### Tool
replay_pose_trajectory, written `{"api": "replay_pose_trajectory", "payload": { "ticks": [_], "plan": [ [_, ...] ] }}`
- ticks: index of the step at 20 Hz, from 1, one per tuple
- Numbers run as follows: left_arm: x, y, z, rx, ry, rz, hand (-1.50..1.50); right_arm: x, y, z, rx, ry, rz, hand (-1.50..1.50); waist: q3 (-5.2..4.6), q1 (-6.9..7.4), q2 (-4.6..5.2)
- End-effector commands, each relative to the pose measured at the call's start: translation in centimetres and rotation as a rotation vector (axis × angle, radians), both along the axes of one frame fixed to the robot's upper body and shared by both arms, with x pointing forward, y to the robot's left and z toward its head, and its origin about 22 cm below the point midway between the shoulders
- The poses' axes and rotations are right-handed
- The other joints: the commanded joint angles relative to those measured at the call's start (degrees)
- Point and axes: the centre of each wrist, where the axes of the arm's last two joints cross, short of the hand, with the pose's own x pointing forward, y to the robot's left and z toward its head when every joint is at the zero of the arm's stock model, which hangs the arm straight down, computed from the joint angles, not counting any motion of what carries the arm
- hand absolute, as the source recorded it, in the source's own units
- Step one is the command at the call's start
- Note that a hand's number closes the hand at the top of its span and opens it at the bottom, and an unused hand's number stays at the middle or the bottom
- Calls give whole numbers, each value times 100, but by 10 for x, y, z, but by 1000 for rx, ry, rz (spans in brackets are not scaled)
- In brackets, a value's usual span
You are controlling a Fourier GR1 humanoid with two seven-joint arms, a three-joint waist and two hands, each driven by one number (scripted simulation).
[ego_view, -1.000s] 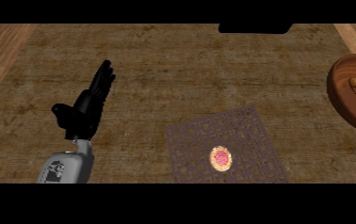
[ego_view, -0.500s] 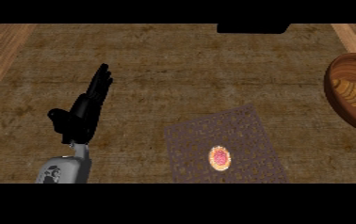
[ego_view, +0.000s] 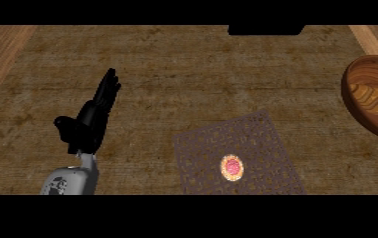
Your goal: Pick the croissant from the placemat and place it in the bowl
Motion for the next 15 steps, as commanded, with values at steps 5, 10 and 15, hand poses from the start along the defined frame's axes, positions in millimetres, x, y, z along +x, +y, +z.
{"api": "replay_pose_trajectory", "payload": {
  "ticks": [5, 10, 15],
  "plan": [
    [-1, 8, -6, 0, 0, 5, 0, -59, -42, -10, 123, -30, 65, -150, 6, 37, 19],
    [2, -5, 5, -1, -8, -5, 0, -85, -55, -6, 118, -27, 144, -150, 6, 20, 16],
    [2, -5, -15, 2, 9, 6, 0, -91, -51, -13, 117, -11, 155, -150, -2, -8, 2]
  ]
}}
